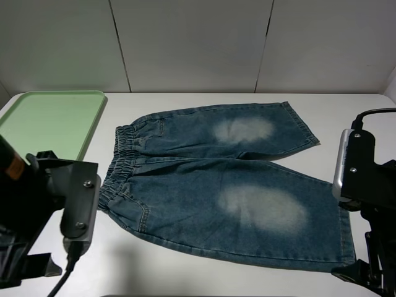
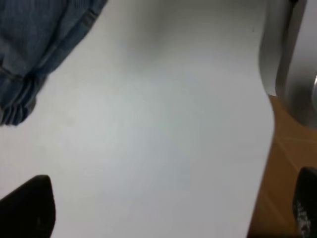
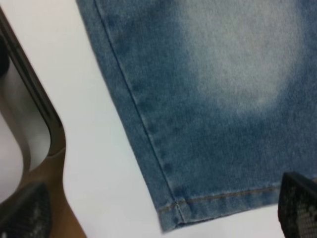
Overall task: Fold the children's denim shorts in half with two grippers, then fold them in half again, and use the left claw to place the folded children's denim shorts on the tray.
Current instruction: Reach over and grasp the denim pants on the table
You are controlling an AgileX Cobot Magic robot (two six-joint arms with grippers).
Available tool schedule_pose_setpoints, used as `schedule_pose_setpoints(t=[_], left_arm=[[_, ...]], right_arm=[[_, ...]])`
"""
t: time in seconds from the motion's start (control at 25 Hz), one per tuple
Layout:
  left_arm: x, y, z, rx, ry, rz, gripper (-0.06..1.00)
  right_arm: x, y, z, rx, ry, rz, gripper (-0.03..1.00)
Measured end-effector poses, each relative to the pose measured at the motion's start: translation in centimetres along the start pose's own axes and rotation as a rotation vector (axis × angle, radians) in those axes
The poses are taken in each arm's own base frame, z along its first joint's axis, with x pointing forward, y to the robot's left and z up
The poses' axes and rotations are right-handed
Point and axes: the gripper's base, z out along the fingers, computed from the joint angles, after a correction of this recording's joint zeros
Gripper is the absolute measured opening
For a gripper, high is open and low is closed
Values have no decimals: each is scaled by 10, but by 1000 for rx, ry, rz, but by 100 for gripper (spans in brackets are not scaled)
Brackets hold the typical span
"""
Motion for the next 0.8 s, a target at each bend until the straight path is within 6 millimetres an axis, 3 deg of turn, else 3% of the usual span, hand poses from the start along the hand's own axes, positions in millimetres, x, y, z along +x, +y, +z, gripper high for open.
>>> schedule_pose_setpoints(t=[0.2,0.4,0.6,0.8], left_arm=[[-12,11,25,3,20,10,95],[-20,18,37,-25,-13,13,95],[-35,30,40,-45,-30,28,95],[-55,55,38,-82,-63,8,95]], right_arm=[[0,-1,0,7,4,-8,69],[0,-1,0,9,5,-43,69],[-1,-2,7,-15,47,-59,69],[-4,-4,16,-35,80,-61,69]])
